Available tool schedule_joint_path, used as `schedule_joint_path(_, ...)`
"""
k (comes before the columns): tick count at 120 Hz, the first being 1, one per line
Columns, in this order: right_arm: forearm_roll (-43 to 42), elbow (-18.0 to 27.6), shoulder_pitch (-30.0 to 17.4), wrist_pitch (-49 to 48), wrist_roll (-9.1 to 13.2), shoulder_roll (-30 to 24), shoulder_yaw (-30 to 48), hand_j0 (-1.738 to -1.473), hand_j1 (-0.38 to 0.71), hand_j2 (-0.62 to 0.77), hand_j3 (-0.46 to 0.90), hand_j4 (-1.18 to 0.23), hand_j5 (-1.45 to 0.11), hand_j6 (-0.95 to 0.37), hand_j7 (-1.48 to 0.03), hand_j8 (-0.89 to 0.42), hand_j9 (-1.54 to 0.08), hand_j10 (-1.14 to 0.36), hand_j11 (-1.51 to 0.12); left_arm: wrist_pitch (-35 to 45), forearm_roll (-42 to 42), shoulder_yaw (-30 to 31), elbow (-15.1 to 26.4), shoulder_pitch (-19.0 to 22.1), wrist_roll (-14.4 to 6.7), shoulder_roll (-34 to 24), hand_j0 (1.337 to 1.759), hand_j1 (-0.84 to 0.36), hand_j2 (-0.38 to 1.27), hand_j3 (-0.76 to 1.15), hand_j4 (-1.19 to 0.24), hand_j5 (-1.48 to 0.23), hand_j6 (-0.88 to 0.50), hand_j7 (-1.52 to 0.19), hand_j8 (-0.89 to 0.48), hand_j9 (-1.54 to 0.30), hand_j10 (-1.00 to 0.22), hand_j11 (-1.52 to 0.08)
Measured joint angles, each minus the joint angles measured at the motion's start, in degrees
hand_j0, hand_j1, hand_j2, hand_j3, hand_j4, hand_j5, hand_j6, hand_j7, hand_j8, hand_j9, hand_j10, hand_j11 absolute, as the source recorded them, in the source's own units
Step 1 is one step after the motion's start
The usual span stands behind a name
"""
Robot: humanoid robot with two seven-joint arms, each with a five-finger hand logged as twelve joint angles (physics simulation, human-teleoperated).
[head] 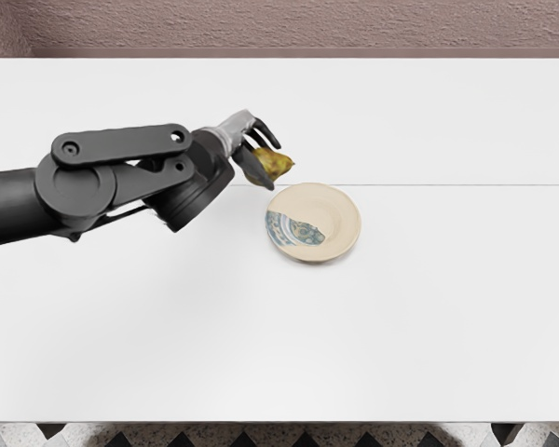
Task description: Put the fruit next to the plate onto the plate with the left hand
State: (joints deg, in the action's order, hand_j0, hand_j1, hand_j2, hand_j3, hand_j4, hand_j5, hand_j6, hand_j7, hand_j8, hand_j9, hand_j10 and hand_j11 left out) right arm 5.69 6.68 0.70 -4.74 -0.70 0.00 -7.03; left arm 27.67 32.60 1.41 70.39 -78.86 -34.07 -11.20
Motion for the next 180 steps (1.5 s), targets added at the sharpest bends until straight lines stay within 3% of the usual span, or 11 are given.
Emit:
schedule_joint_path(53, 0.01, 0.0, 0.0, -0.01, 0.0, 0.0, 0.0, -1.658, -0.35, 0.0, 0.0, 0.0, 0.0, 0.0, 0.0, 0.0, 0.0, 0.0, 0.0, -0.03, 0.08, 0.35, -0.84, -0.34, 0.01, 5.91, 1.656, -0.25, 0.29, 0.0, -0.6, -0.85, -0.42, -0.81, -0.4, -0.83, -0.58, -0.83)
schedule_joint_path(140, -0.01, 0.0, 0.0, -0.01, 0.0, 0.0, 0.0, -1.658, -0.35, 0.0, 0.0, 0.0, 0.0, 0.0, 0.0, 0.0, 0.0, 0.0, 0.0, -2.74, -0.17, 2.91, -2.5, 2.39, 0.94, 6.89, 1.656, -0.21, 0.26, 0.0, -0.56, -0.77, -0.45, -0.73, -0.42, -0.75, -0.6, -0.76)
schedule_joint_path(180, 0.02, 0.0, 0.0, 0.0, 0.0, 0.0, 0.0, -1.658, -0.35, 0.0, 0.0, 0.0, 0.0, 0.0, 0.0, 0.0, 0.0, 0.0, 0.0, -2.88, -0.18, 3.41, -3.46, 2.09, 0.91, 7.16, 1.658, 0.15, 0.07, 0.0, -0.18, -0.25, -0.17, -0.24, -0.16, -0.24, -0.19, -0.25)
